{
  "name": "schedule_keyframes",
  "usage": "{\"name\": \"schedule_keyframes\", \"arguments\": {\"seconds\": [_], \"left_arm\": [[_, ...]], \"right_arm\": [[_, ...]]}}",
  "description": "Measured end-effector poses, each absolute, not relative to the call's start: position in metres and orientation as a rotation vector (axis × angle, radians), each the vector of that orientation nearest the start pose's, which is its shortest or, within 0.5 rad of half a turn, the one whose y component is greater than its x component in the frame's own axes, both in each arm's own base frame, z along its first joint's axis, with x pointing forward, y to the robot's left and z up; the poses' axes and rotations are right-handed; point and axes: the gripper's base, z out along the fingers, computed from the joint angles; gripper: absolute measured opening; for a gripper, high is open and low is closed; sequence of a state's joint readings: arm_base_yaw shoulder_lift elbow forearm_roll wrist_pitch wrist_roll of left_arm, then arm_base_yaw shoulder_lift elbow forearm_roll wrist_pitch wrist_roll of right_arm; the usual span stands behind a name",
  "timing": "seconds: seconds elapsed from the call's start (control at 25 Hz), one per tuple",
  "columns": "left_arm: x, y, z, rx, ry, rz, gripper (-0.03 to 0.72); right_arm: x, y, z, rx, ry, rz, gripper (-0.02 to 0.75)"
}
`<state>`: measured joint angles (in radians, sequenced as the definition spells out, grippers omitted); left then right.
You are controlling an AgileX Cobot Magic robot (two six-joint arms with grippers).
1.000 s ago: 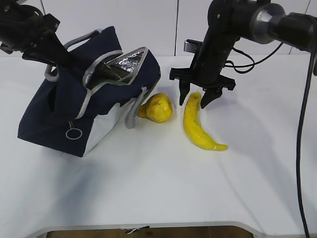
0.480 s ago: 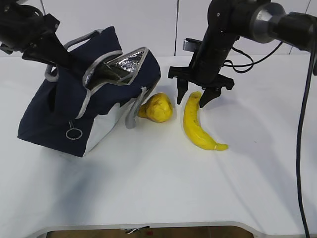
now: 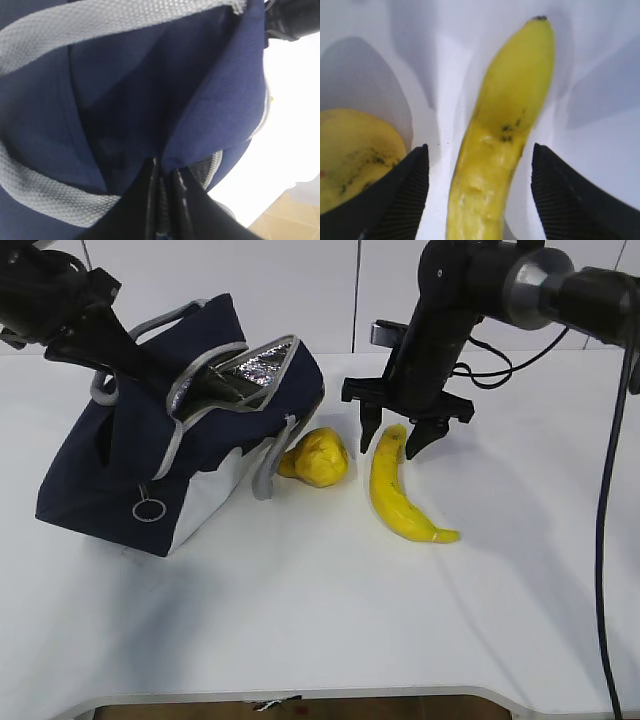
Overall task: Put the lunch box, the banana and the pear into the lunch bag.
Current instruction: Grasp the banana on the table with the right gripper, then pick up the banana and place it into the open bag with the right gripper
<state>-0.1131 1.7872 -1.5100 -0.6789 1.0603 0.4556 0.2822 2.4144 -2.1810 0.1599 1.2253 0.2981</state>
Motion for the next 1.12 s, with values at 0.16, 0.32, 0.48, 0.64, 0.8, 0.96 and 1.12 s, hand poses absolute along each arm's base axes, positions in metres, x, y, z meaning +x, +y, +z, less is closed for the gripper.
{"name": "schedule_keyframes", "arguments": {"seconds": [0.16,0.32,0.48,0.64,0.8,0.96,1.12], "left_arm": [[0.372,-0.093,0.296,0.424,2.587,-0.790,0.022],[0.372,-0.092,0.295,0.427,2.588,-0.787,0.022],[0.372,-0.092,0.295,0.428,2.590,-0.787,0.022],[0.372,-0.092,0.295,0.428,2.590,-0.788,0.022],[0.372,-0.093,0.295,0.432,2.595,-0.791,0.022],[0.370,-0.093,0.295,0.435,2.600,-0.808,0.022],[0.369,-0.096,0.297,0.419,2.593,-0.871,0.022]], "right_arm": [[0.482,0.157,0.170,0.097,3.002,0.346,0.516],[0.483,0.157,0.167,0.098,3.006,0.347,0.506],[0.483,0.157,0.164,0.101,3.014,0.348,0.409],[0.483,0.158,0.164,0.103,3.015,0.357,0.295],[0.482,0.159,0.166,0.055,3.009,0.375,0.293],[0.478,0.162,0.195,-0.006,2.953,0.452,0.293],[0.468,0.162,0.243,-0.084,2.852,0.523,0.293]]}}
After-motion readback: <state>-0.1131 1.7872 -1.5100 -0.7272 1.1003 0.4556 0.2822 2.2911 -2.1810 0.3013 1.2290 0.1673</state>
